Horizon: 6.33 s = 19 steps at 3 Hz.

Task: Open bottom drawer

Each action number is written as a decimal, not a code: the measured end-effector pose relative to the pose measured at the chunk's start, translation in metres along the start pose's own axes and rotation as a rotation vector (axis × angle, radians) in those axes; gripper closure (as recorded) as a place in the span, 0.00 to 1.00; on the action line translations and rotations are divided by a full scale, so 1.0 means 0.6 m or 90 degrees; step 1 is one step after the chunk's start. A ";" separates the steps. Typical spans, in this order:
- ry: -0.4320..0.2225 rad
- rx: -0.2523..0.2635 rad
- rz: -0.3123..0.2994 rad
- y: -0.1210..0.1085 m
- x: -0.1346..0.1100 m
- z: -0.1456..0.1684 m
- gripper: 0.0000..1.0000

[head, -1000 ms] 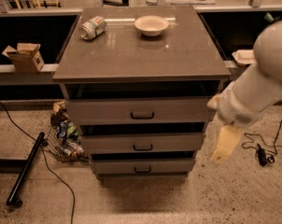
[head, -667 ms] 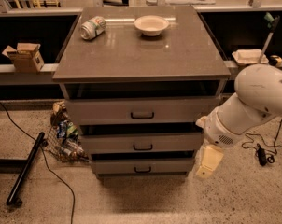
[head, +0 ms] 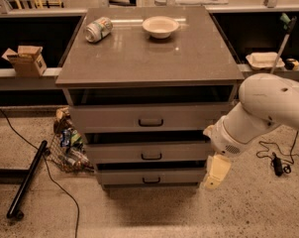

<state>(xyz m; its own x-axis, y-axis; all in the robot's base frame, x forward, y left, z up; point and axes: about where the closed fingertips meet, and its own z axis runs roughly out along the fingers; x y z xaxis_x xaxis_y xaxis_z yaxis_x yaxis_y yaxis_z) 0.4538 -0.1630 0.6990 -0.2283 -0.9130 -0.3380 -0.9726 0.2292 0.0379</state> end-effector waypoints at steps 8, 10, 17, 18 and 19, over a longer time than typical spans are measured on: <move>-0.027 -0.061 -0.190 -0.164 0.214 0.617 0.00; -0.019 -0.066 -0.201 -0.195 0.221 0.683 0.00; -0.056 0.031 -0.287 -0.276 0.231 0.719 0.00; -0.026 0.022 -0.297 -0.297 0.225 0.729 0.00; 0.002 0.022 -0.287 -0.338 0.231 0.749 0.00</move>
Offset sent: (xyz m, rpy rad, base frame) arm 0.0766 0.0185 -0.1921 0.0629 -0.0649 0.2790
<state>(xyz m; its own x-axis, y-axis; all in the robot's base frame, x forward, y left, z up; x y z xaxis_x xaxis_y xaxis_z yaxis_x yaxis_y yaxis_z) 0.6386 -0.1843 0.2219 0.2184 -0.9252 -0.3103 -0.9728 -0.1811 -0.1446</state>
